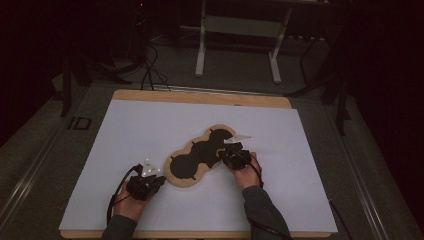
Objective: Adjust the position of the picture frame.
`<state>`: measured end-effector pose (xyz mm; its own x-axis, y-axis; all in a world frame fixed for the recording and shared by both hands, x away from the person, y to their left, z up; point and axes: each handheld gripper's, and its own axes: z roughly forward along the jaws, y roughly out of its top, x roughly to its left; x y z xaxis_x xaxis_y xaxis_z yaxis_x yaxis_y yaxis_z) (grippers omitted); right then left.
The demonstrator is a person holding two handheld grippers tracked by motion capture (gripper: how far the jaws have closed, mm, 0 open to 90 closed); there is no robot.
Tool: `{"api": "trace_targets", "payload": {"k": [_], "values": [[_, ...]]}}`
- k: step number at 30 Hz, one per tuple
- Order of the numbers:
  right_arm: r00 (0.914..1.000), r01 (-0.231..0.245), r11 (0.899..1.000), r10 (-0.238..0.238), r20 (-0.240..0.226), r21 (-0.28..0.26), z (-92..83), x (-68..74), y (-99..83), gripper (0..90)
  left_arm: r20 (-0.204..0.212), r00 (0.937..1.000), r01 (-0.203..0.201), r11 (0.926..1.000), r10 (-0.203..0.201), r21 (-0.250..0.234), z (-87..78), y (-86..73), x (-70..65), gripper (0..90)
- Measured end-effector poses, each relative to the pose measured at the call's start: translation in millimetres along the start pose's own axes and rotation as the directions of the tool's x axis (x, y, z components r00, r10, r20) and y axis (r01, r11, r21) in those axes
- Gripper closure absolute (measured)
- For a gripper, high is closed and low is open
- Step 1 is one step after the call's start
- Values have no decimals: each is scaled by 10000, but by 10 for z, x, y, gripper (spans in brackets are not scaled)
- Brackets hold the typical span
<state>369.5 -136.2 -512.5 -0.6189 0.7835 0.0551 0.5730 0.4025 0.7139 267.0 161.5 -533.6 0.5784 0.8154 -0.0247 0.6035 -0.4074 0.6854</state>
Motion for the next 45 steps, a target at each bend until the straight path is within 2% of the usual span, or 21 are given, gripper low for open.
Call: {"api": "trace_targets", "payload": {"k": [5, 9, 13, 18, 28, 35, 45], "values": [[9999, 63, 9999, -61, -134, 105, -8, -6, -11, 900, -9, 10000, -20, 10000, 20, 21, 12, 4, 0, 893], [9993, 305, 9984, -294, -235, 467, -4, -17, -74, 900, -53, 10000, -19, 10000, 20, 69, 26, 6, -1, 893], [9992, 85, 9996, -74, -405, 265, -6, -42, -133, 900, -82, 10000, -40, 10000, 41, 81, 30, 8, -5, 892], [9983, 395, 9983, -376, -442, 439, -14, -20, -96, 900, -162, 9999, -4, 10000, 5, 94, 28, 7, 11, 893], [9953, 725, 9966, -697, -676, 394, -15, 46, -102, 900, -319, 9990, 314, 9995, -311, 83, 5, -5, 77, 894], [9893, 1192, 9922, -1155, -886, 373, -8, 156, -99, 900, -638, 9944, 843, 9964, -839, 43, -22, -28, 198, 895], [9835, 1430, 9893, -1388, -1165, 287, -12, 274, -115, 900, -911, 9895, 1126, 9936, -1119, 27, -37, -45, 310, 898]]}}
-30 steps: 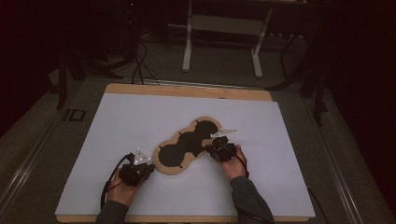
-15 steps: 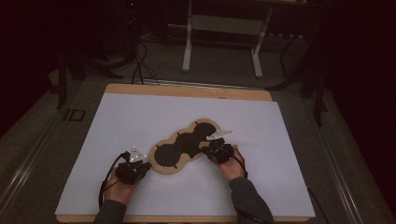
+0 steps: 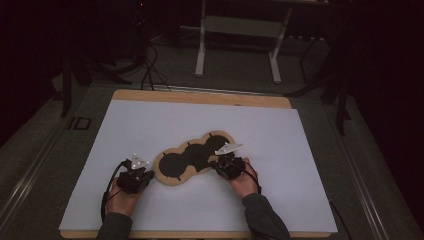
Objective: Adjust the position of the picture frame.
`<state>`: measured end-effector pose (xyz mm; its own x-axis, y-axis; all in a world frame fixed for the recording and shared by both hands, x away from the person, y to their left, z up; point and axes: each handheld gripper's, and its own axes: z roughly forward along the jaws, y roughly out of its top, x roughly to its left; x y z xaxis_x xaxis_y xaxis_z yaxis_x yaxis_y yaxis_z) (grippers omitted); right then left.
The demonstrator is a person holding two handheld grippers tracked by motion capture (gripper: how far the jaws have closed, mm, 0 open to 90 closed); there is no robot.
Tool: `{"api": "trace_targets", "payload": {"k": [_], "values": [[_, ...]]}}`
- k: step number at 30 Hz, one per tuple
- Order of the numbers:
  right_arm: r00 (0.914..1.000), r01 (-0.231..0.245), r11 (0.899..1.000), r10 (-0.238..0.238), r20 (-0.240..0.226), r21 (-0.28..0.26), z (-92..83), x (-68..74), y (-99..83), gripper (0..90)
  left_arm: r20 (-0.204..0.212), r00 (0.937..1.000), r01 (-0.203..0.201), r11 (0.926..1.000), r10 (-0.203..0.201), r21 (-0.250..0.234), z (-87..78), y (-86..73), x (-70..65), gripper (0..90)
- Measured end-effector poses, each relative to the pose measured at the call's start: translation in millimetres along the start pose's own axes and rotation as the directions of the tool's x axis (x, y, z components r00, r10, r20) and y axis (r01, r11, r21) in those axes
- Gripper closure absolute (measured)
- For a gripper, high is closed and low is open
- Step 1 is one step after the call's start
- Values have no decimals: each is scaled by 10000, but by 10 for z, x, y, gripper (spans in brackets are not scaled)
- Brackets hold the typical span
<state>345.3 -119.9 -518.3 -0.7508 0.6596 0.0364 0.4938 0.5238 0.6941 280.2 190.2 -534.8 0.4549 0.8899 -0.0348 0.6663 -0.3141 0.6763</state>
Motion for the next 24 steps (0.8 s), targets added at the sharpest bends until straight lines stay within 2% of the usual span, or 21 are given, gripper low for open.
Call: {"api": "trace_targets", "payload": {"k": [10, 24], "values": [[9990, 371, 9993, -371, -242, 24, 19, 141, 20, 900, -272, 9991, 330, 9995, -330, -12, -11, -7, 133, 899], [9947, 881, 9960, -872, -539, 158, 47, 314, 59, 900, -305, 9957, 866, 9961, -871, -157, -5, -16, 303, 899]]}}
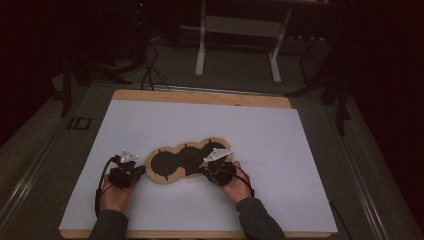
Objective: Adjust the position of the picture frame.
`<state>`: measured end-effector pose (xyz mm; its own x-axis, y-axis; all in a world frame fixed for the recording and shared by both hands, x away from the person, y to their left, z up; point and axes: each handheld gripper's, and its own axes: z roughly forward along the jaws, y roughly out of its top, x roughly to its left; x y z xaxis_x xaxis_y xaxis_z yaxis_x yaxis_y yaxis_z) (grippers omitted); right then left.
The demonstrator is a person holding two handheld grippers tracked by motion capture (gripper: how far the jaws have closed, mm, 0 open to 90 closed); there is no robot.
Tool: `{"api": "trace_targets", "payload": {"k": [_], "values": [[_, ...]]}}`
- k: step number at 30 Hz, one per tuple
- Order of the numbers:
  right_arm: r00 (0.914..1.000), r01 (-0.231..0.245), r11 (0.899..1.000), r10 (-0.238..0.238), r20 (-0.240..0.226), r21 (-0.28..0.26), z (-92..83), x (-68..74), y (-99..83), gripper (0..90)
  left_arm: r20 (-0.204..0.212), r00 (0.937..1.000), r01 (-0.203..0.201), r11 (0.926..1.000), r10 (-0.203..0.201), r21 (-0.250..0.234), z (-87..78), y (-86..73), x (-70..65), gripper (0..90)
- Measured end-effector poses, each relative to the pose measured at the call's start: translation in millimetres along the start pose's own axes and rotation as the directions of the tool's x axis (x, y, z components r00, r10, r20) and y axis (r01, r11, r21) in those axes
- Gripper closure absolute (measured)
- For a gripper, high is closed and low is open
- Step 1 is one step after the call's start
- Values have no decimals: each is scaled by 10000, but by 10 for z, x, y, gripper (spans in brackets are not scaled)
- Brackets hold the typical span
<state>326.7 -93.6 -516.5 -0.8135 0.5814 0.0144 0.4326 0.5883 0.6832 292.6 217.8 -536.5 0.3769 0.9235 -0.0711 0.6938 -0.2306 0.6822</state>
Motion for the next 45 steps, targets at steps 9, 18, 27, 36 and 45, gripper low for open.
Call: {"api": "trace_targets", "payload": {"k": [9, 18, 27, 36, 45], "values": [[9988, 478, 9986, -479, 67, 205, -11, 38, 49, 900, 0, 10000, 6, 10000, -6, -80, 14, 8, 19, 899], [9898, -401, 9985, 448, 1350, -373, -175, -237, 6, 900, -34, 10000, 32, 10000, -32, -86, 18, 14, 2, 900], [9379, -2011, 9750, 2195, 2686, -944, -344, -603, -175, 899, -182, 9998, -48, 9999, 46, -122, 42, 31, -23, 900], [8903, -3289, 9391, 3434, 2990, -993, -281, -852, -284, 883, -174, 9998, -94, 9998, 91, -159, 53, 38, -19, 900], [8767, -3830, 9193, 3926, 2780, -906, -190, -882, -289, 900, -121, 9999, 13, 9997, -16, -232, 70, 48, -10, 900]]}}
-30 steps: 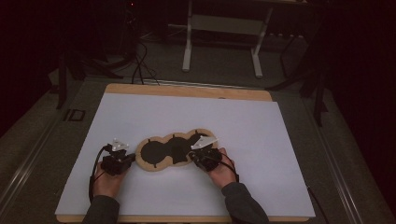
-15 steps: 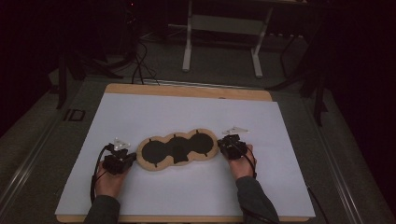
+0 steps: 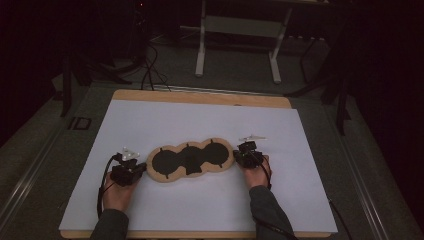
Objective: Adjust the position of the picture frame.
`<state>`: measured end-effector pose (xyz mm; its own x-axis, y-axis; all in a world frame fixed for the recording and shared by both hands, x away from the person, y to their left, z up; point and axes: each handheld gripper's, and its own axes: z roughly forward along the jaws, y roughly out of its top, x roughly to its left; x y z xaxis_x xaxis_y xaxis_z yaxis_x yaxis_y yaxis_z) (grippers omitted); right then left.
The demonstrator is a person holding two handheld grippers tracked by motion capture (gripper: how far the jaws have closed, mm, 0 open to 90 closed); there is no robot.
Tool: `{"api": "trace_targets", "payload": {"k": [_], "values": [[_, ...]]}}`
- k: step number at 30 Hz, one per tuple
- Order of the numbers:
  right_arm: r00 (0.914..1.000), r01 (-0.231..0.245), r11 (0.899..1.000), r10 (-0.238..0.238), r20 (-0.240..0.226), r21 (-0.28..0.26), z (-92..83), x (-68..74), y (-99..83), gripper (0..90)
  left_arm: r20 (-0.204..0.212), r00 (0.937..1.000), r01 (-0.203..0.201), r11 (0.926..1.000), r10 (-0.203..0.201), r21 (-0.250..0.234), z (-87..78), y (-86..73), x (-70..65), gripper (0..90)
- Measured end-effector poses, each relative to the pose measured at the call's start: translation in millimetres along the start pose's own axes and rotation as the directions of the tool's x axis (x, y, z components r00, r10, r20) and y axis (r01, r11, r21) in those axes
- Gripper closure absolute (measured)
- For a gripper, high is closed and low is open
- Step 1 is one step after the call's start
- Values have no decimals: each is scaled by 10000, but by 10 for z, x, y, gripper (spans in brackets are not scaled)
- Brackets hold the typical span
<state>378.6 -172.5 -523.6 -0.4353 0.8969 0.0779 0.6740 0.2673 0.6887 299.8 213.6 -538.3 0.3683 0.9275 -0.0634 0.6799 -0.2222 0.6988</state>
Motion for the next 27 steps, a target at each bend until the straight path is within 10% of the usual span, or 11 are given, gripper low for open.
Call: {"api": "trace_targets", "payload": {"k": [12, 15, 27], "values": [[9939, 1057, 9944, -1053, -336, 84, -140, 28, -1, 843, -234, 9996, -153, 9998, 151, -89, 37, 27, -20, 900], [9990, 323, 9991, -331, -284, -280, -161, -12, 29, 711, -186, 9997, -151, 9998, 148, -130, 52, 37, -17, 900], [9968, -529, 9982, 509, -623, -296, -105, -52, 40, 690, -94, 9999, -126, 9995, 124, -298, 107, 66, -65, 900]]}}
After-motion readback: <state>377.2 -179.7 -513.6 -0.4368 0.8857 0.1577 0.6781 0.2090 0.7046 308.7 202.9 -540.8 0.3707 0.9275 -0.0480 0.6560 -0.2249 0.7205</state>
